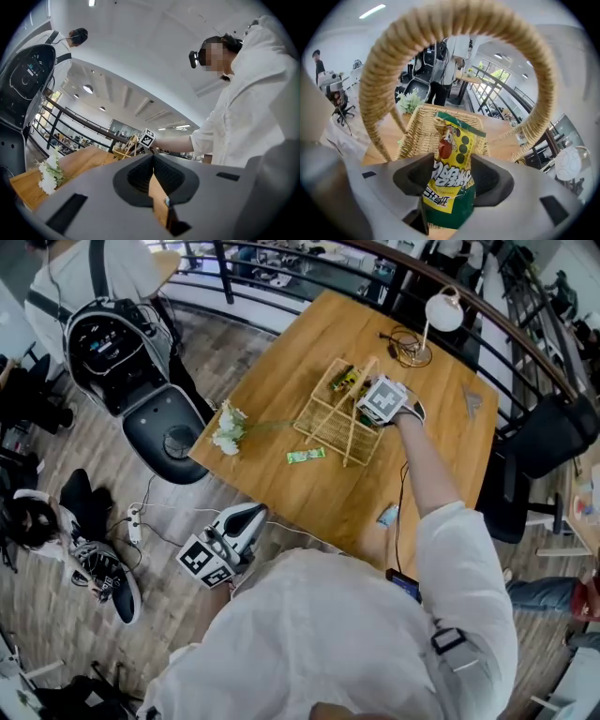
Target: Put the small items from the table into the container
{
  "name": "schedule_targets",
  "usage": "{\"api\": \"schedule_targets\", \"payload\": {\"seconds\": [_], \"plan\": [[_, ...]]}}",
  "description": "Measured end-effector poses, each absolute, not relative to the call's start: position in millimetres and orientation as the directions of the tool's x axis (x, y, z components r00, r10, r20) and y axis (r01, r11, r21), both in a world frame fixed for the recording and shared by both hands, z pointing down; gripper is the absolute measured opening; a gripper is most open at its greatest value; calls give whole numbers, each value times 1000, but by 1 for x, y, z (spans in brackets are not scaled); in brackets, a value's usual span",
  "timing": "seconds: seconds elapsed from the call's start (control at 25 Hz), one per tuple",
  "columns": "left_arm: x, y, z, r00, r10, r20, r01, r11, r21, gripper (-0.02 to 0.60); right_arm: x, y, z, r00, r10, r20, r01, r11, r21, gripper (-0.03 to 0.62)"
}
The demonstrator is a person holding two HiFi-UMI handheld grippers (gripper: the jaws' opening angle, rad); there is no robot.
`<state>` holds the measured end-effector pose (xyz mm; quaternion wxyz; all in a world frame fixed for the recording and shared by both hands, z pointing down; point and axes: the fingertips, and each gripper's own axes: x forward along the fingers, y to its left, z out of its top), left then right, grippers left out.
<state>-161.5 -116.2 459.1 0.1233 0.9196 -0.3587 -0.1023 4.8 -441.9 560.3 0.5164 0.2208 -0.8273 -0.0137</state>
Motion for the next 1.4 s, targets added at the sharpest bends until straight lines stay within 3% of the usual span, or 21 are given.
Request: {"api": "schedule_targets", "payload": {"seconds": [0.12,0.56,0.92,1.2,1.4], "plan": [[-159,-118,459,723,-682,-106,-635,-717,286,6,9,-441,548,-415,-405,815,-404,885,233,250],[-142,-116,448,792,-590,-156,-527,-790,314,8,37,-430,517,-492,-506,708,-475,838,269,250],[-135,-115,447,807,-573,-142,-521,-804,287,8,65,-390,522,-406,-571,714,-330,820,468,250],[-127,-110,443,824,-547,-146,-495,-821,283,8,99,-339,498,-506,-677,534,-611,719,333,249],[-114,-112,438,847,-508,-153,-459,-846,271,8,125,-286,527,-528,-645,553,-663,720,206,250]]}}
